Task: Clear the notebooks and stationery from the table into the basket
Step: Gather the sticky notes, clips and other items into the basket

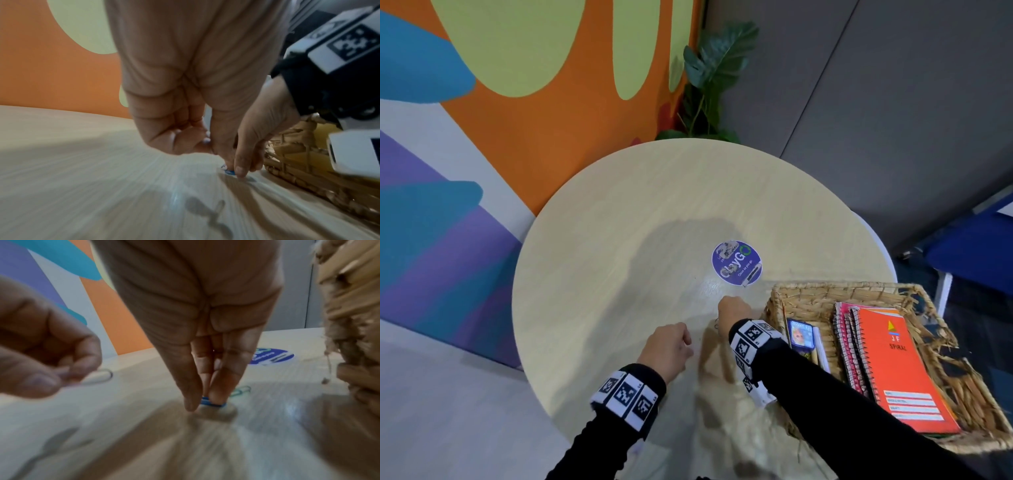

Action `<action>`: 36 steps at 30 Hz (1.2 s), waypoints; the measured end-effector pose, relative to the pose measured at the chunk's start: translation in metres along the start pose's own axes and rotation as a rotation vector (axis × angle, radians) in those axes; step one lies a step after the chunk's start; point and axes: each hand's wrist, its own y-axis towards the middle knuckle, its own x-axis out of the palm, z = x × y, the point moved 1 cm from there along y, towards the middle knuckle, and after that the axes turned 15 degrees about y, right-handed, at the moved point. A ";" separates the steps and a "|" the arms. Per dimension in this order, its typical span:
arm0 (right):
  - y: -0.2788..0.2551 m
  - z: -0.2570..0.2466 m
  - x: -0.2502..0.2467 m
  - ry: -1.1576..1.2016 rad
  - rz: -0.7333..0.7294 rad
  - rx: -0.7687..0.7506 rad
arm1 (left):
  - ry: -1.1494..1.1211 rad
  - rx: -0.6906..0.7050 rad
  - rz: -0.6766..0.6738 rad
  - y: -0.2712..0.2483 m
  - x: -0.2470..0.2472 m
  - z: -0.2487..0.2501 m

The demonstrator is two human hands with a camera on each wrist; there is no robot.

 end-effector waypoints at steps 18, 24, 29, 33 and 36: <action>-0.070 0.028 -0.115 0.370 0.010 -0.280 | 0.095 0.011 0.024 -0.017 0.002 0.014; -0.085 0.113 -0.140 0.199 -0.001 -0.197 | -0.046 0.037 0.101 -0.016 -0.020 0.055; -0.062 0.138 -0.102 -0.045 -0.182 -0.187 | -0.114 0.119 0.224 -0.027 -0.053 0.114; -0.056 0.136 -0.079 -0.132 -0.295 -0.180 | -0.058 0.254 0.242 -0.039 -0.067 0.158; -0.051 0.138 -0.065 -0.194 -0.321 -0.201 | 0.051 0.326 0.194 -0.039 -0.065 0.183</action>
